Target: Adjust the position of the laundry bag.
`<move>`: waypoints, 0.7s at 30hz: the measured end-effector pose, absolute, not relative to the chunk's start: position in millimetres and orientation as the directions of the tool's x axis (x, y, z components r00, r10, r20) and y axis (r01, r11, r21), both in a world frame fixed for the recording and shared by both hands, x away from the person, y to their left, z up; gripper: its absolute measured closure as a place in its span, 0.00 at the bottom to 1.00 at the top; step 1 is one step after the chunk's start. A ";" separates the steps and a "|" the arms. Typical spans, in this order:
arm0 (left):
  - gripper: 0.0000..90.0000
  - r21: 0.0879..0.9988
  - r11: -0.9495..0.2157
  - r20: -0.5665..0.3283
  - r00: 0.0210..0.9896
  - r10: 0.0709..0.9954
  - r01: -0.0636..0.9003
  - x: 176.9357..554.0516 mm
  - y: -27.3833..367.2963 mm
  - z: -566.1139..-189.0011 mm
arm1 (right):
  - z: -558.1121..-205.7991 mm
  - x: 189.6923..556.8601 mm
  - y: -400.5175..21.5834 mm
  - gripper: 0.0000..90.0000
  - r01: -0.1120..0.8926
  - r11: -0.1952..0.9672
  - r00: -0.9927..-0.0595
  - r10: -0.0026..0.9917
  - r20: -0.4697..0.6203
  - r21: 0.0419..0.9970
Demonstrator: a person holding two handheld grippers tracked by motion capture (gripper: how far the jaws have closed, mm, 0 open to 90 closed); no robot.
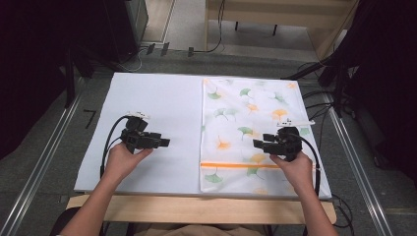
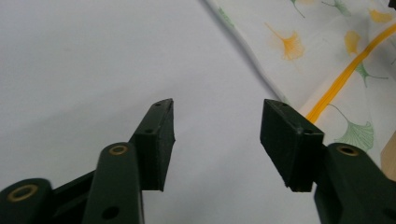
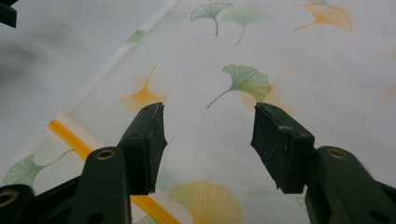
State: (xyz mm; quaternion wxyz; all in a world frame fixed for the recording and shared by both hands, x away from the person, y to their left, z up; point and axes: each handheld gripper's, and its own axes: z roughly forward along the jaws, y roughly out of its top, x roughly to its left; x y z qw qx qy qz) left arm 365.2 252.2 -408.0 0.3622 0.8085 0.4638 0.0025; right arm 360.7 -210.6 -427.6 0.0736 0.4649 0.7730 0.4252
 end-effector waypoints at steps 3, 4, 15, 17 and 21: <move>0.50 0.560 -0.320 -0.314 0.553 0.772 0.764 363.4 252.1 -409.0 | -428.3 360.3 -209.6 0.50 0.640 0.231 -0.567 0.786 0.246 0.733; 0.50 0.556 -0.313 -0.316 0.544 0.777 0.770 362.8 251.5 -409.9 | -428.9 360.3 -209.5 0.50 0.641 0.235 -0.567 0.787 0.243 0.731; 0.46 0.563 -0.327 -0.313 0.562 0.765 0.759 358.7 245.2 -411.1 | -431.2 358.7 -211.0 0.49 0.623 0.254 -0.578 0.787 0.216 0.740; 0.46 0.572 -0.325 -0.327 0.572 0.752 0.753 359.1 244.4 -410.0 | -431.2 357.9 -211.9 0.52 0.651 0.230 -0.554 0.796 0.245 0.723; 0.44 0.570 -0.337 -0.316 0.579 0.751 0.749 359.9 241.7 -410.2 | -432.0 356.8 -212.8 0.52 0.651 0.229 -0.554 0.796 0.246 0.724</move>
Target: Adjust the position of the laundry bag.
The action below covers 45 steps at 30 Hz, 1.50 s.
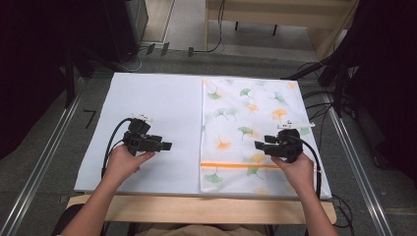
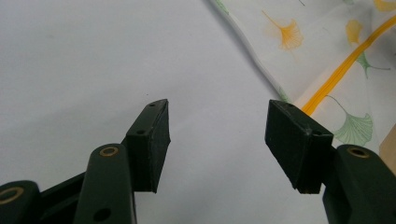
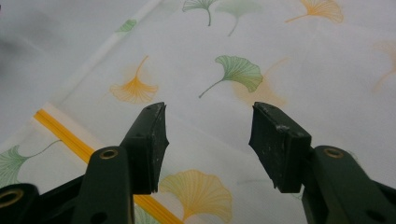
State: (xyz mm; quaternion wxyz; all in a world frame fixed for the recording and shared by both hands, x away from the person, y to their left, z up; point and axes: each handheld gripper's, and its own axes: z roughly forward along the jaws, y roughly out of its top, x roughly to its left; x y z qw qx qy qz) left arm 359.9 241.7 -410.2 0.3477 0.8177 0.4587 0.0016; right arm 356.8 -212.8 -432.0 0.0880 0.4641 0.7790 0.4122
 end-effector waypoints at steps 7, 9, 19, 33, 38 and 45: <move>0.46 0.585 -0.345 -0.281 0.583 0.762 0.734 363.5 243.4 -411.5 | -432.1 350.6 -214.1 0.50 0.633 0.207 -0.564 0.783 0.262 0.746; 0.46 0.581 -0.363 -0.271 0.593 0.758 0.729 364.6 242.8 -413.0 | -433.5 350.3 -213.9 0.50 0.637 0.217 -0.564 0.786 0.255 0.740; 0.44 0.576 -0.383 -0.263 0.607 0.750 0.722 367.5 232.4 -416.2 | -442.0 346.9 -215.7 0.48 0.670 0.230 -0.537 0.807 0.246 0.706; 0.45 0.559 -0.384 -0.274 0.601 0.751 0.735 365.9 231.3 -418.5 | -441.8 349.2 -215.5 0.48 0.665 0.231 -0.540 0.806 0.244 0.710; 0.45 0.566 -0.380 -0.288 0.607 0.740 0.732 359.0 223.8 -412.8 | -436.8 347.8 -219.3 0.48 0.658 0.239 -0.543 0.808 0.228 0.714; 0.46 0.567 -0.391 -0.298 0.623 0.723 0.725 351.1 203.7 -411.6 | -431.9 346.3 -227.2 0.49 0.646 0.251 -0.533 0.824 0.191 0.721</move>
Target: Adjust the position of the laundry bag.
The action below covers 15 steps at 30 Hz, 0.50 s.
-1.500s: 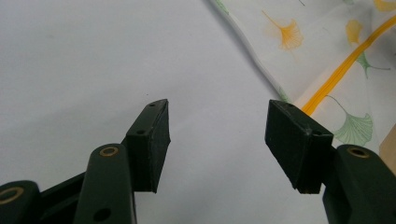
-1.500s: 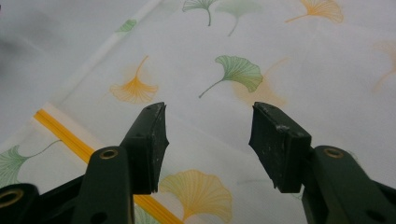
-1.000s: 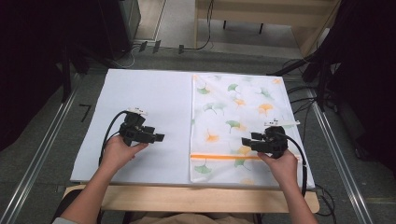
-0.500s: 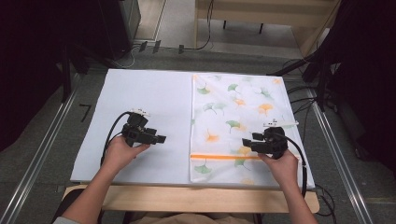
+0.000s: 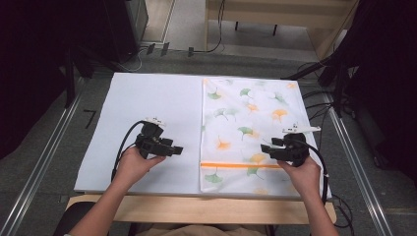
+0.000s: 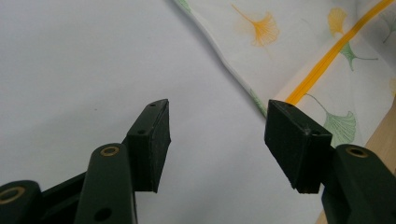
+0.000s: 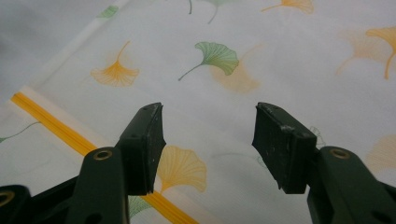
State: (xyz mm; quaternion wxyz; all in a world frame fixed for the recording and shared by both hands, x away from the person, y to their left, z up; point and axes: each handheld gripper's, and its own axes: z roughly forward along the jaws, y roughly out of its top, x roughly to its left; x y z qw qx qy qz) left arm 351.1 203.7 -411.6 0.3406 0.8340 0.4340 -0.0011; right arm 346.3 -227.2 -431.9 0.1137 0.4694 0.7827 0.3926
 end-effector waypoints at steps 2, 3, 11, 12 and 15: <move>0.47 0.562 -0.397 -0.296 0.624 0.723 0.726 350.3 200.5 -412.3 | -432.1 347.2 -228.6 0.49 0.644 0.251 -0.535 0.823 0.191 0.723; 0.47 0.557 -0.410 -0.293 0.633 0.717 0.723 348.9 193.8 -414.6 | -432.3 348.5 -229.4 0.49 0.646 0.245 -0.531 0.825 0.194 0.723; 0.49 0.538 -0.428 -0.291 0.637 0.714 0.726 349.6 174.4 -425.1 | -431.3 350.7 -234.2 0.50 0.648 0.233 -0.519 0.832 0.197 0.725; 0.49 0.538 -0.428 -0.291 0.637 0.714 0.726 349.6 174.4 -425.1 | -430.7 350.4 -236.0 0.50 0.643 0.231 -0.519 0.832 0.194 0.731; 0.49 0.538 -0.445 -0.283 0.651 0.704 0.715 348.2 163.2 -428.3 | -429.5 349.6 -240.4 0.50 0.642 0.222 -0.509 0.839 0.192 0.734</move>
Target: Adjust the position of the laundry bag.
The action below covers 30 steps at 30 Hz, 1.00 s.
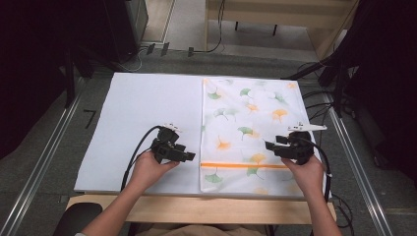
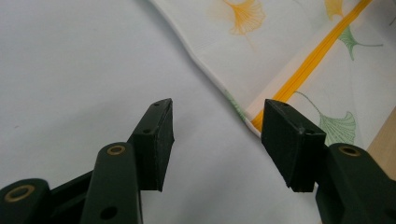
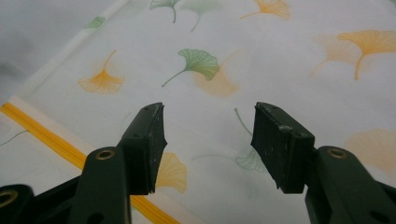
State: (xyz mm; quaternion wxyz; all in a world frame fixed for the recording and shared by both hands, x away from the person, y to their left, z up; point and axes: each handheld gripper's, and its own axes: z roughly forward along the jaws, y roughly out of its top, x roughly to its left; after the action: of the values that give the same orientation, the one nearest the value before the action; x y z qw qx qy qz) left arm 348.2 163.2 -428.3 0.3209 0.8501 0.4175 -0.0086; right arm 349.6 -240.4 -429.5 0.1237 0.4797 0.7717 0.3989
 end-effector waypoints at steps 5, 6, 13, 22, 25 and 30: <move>0.50 0.524 -0.461 -0.290 0.659 0.694 0.716 352.0 150.8 -435.6 | -430.2 346.6 -255.6 0.50 0.650 0.197 -0.476 0.859 0.190 0.734; 0.50 0.524 -0.461 -0.290 0.659 0.694 0.716 352.0 150.8 -435.6 | -430.1 345.8 -258.4 0.50 0.650 0.192 -0.471 0.861 0.191 0.735; 0.49 0.528 -0.473 -0.283 0.672 0.685 0.705 355.0 142.6 -438.9 | -428.1 340.6 -275.8 0.51 0.655 0.172 -0.427 0.887 0.173 0.736; 0.49 0.526 -0.475 -0.282 0.672 0.685 0.705 357.4 137.0 -443.9 | -427.7 331.4 -303.5 0.50 0.666 0.134 -0.363 0.917 0.162 0.733; 0.49 0.523 -0.482 -0.276 0.675 0.684 0.703 357.7 134.5 -445.6 | -430.1 330.5 -310.2 0.50 0.670 0.126 -0.351 0.922 0.163 0.732; 0.49 0.512 -0.486 -0.276 0.671 0.688 0.709 360.3 133.6 -450.8 | -435.1 330.5 -322.3 0.51 0.682 0.095 -0.317 0.932 0.176 0.725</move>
State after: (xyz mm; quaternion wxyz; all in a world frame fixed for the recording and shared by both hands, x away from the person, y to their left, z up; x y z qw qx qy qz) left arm 360.3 133.6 -450.8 0.3046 0.8618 0.4052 -0.0167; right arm 330.5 -322.3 -435.1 0.1677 0.5599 0.7208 0.3726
